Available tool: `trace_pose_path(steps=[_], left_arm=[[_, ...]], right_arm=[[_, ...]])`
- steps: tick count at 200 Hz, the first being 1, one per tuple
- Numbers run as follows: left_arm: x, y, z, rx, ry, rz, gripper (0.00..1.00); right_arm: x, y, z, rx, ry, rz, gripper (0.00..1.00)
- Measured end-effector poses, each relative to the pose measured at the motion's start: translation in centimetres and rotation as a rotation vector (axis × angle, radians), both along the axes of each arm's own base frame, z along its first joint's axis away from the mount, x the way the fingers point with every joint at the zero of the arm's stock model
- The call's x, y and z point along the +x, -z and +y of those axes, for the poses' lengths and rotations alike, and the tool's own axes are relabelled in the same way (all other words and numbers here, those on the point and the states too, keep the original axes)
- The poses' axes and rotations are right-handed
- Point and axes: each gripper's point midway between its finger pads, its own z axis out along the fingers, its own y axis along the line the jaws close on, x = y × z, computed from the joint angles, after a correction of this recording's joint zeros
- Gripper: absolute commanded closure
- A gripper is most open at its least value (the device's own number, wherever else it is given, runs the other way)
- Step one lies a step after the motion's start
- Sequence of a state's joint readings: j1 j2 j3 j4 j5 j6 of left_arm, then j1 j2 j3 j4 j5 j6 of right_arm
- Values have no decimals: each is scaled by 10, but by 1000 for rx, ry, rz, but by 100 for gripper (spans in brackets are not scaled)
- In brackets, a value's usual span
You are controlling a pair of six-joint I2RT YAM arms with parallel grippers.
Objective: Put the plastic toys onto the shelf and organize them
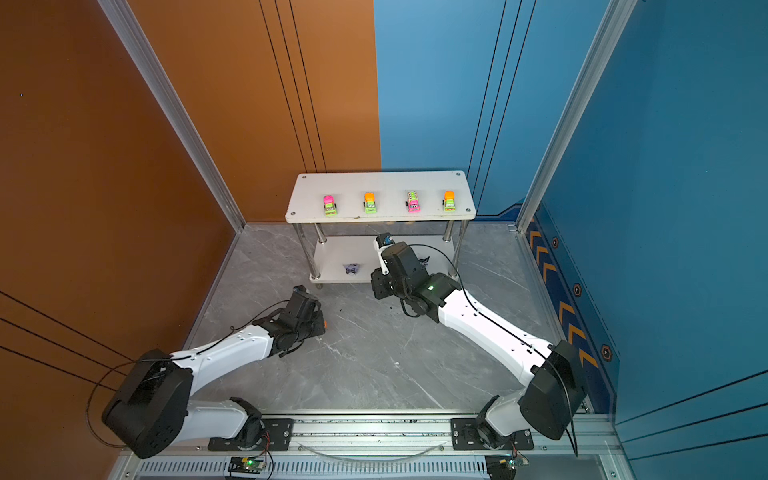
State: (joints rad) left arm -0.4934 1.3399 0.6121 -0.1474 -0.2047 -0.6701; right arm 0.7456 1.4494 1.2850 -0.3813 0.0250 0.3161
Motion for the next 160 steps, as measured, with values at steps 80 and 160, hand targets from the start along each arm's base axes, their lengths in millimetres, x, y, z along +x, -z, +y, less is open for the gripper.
trace_pose_path(steps=[80,160], left_arm=[[15,0,6,-6,-19,-28,100],[25,23,25,5,-54,21,100]], right_arm=[[2,6,2,-4,1,15,80],[1,10,11,-11,-13,24,80]])
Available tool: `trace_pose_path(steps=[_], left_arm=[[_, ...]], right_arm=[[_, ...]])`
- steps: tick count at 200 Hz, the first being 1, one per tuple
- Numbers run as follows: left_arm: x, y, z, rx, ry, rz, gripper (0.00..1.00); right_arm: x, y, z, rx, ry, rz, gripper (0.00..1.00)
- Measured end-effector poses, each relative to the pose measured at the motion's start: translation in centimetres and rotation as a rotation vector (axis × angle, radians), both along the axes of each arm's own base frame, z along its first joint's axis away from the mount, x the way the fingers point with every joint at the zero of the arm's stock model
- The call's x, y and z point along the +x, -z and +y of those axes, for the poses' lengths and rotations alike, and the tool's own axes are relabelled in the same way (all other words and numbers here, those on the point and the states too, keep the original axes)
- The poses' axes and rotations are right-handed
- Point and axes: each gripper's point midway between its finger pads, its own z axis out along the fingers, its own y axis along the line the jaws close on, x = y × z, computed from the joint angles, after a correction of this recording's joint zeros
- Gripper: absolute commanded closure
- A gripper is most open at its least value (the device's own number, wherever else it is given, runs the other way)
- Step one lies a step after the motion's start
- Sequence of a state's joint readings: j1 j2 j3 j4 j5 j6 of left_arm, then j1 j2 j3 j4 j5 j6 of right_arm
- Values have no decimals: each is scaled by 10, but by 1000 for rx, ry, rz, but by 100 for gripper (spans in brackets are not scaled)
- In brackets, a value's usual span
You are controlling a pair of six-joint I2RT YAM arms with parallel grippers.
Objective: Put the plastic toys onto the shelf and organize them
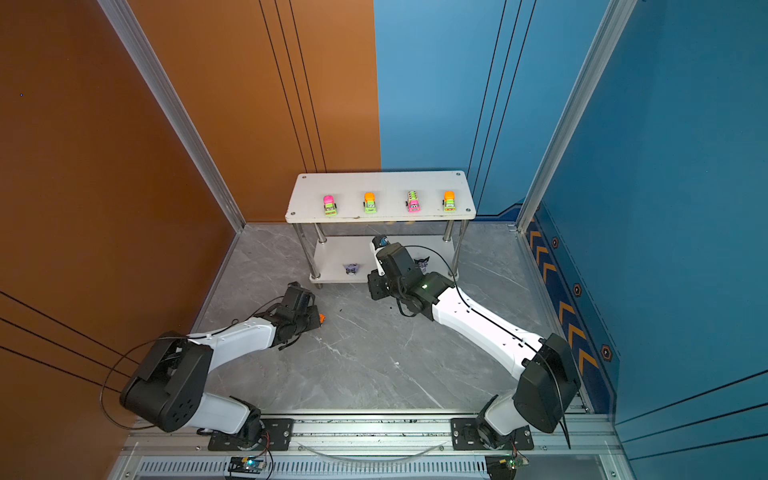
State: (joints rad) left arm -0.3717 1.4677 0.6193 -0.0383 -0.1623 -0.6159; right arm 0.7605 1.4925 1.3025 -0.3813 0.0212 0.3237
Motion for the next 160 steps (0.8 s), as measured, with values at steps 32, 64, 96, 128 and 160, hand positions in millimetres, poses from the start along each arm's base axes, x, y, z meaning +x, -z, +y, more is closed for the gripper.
trace_pose_path(steps=[32,64,96,128,160], left_arm=[[-2,-6,0,-8,15,-2,100],[-4,-43,0,-38,20,-87,100],[-13,-75,0,-71,28,-170,93],[-30,-72,-20,-87,87,-150,83],[-47,-50,-36,-86,131,-86,90]], right_arm=[[-1,6,16,-3,-36,19,81],[-7,35,39,-40,-95,73,84],[-18,70,56,-91,-153,135,89],[-23,90,63,-124,-172,167,89],[-16,89,55,-123,-149,170,89]])
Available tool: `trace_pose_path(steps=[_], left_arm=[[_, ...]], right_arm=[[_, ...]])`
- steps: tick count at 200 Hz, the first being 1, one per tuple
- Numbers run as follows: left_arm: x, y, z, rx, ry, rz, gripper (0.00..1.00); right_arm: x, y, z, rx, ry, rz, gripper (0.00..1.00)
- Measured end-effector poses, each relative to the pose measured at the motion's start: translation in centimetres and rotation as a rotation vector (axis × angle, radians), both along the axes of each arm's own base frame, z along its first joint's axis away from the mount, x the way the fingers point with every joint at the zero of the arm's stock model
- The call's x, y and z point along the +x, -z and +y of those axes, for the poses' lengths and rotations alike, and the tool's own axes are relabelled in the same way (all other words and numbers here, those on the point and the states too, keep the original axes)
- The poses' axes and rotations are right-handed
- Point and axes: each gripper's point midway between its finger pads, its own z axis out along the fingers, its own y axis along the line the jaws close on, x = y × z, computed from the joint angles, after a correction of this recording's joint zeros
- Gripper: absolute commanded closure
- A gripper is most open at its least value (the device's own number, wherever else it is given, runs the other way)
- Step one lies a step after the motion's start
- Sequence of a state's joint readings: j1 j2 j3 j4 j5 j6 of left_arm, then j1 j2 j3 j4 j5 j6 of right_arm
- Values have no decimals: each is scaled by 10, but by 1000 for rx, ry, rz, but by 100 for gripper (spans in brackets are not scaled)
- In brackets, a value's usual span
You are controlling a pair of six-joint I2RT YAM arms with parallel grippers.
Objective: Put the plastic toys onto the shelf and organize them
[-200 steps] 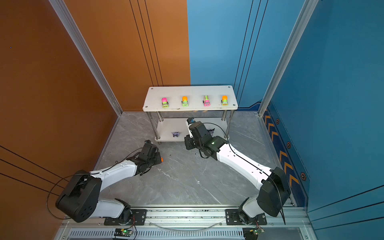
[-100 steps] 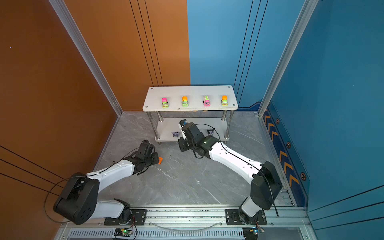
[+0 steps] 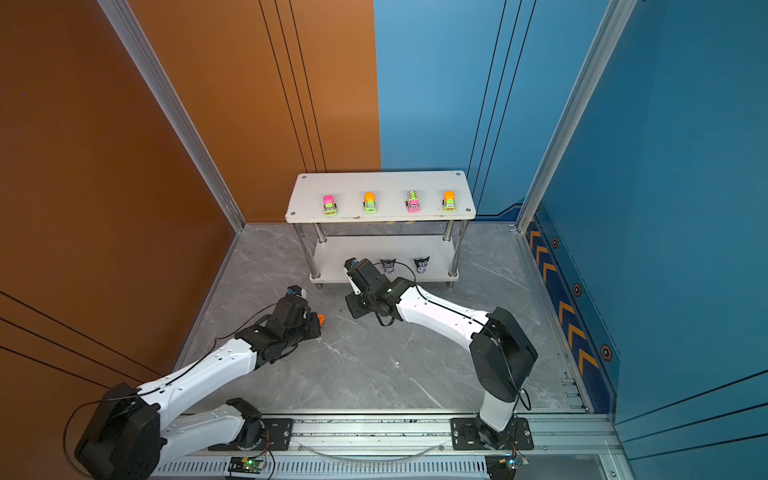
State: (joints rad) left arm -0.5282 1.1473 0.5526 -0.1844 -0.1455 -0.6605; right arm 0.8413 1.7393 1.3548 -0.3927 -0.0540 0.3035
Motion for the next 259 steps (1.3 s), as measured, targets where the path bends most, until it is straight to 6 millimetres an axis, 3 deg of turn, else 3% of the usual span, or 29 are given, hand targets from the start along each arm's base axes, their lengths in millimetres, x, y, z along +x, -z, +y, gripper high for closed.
trace_pose_path(steps=[49,101,127,176,197,217,225,237,259], left_arm=[[0,27,-10,18,-3,51,91],[12,44,1,31,-51,76,92],[18,47,23,29,-115,73,92],[30,41,86,53,-255,51,93],[41,31,100,43,-276,31,93],[44,24,98,32,-257,16,93],[43,21,96,25,-248,14,93],[41,16,94,11,-239,8,93],[35,4,90,-18,-231,-23,96]], right_arm=[[9,1,-10,0,27,4,89],[9,1,-10,10,21,15,89],[8,3,-12,7,23,26,89],[7,10,-8,5,15,65,86],[6,12,0,6,-1,75,82],[2,16,15,-1,-37,85,82],[0,19,23,-6,-56,88,85],[0,23,39,-16,-91,86,100],[1,36,64,-42,-152,72,100]])
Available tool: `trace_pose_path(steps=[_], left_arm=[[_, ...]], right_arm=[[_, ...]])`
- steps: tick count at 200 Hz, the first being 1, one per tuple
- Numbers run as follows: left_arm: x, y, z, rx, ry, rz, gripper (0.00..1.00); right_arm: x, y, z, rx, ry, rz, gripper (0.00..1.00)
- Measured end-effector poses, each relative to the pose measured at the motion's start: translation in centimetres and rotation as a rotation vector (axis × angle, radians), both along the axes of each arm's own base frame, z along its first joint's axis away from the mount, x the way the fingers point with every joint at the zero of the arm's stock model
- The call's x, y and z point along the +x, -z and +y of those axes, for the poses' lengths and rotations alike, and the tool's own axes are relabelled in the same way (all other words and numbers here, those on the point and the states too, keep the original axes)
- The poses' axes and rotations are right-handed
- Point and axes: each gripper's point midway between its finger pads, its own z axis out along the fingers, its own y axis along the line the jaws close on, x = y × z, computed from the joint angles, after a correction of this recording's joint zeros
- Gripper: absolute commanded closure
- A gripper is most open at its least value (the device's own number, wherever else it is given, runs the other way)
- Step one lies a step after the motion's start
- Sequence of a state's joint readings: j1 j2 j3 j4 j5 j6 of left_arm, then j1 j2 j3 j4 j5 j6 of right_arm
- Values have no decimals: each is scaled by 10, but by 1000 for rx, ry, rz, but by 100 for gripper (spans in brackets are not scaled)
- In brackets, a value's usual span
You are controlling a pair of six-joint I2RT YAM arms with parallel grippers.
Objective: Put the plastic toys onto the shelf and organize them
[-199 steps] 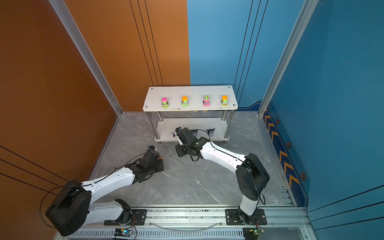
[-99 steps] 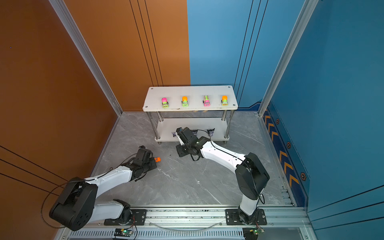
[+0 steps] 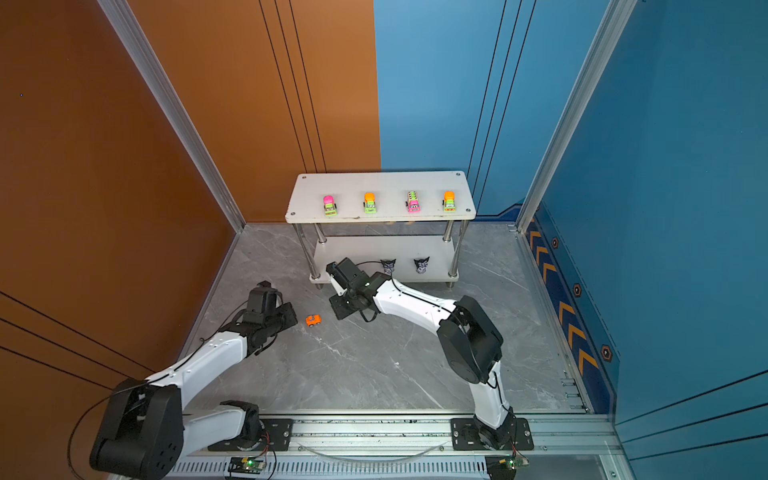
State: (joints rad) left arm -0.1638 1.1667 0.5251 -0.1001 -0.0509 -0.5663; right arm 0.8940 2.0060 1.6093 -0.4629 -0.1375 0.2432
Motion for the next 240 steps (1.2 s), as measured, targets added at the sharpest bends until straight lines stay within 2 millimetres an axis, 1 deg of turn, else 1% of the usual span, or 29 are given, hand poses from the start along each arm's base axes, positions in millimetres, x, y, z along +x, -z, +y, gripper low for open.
trace_pose_path(steps=[15,28,40,63,81,107,136,164,190,214,240], left_arm=[[-8,-2,-4,-13,5,-10,98],[-17,1,-7,-28,5,-3,99],[-26,8,-10,-40,7,14,99],[-41,24,-21,-53,26,62,99],[-47,32,-28,-59,41,91,99],[-46,43,-33,-69,35,115,99],[-44,54,-37,-70,34,141,100],[-39,54,-41,-79,39,129,100],[-36,54,-42,-81,39,124,99],[-36,54,-42,-82,39,122,100],[-34,54,-42,-82,39,120,99]], right_arm=[[-1,11,12,-19,-37,-9,100],[1,21,21,-33,-59,-18,100],[4,33,31,-42,-76,-29,100],[7,57,40,-61,-85,-37,100],[9,68,45,-60,-85,-45,100],[16,71,52,-44,-76,-73,100],[26,63,58,-16,-60,-116,100],[35,56,68,15,-52,-147,100],[39,67,73,13,-53,-143,100],[37,80,74,2,-59,-123,100],[35,82,75,4,-64,-115,100]])
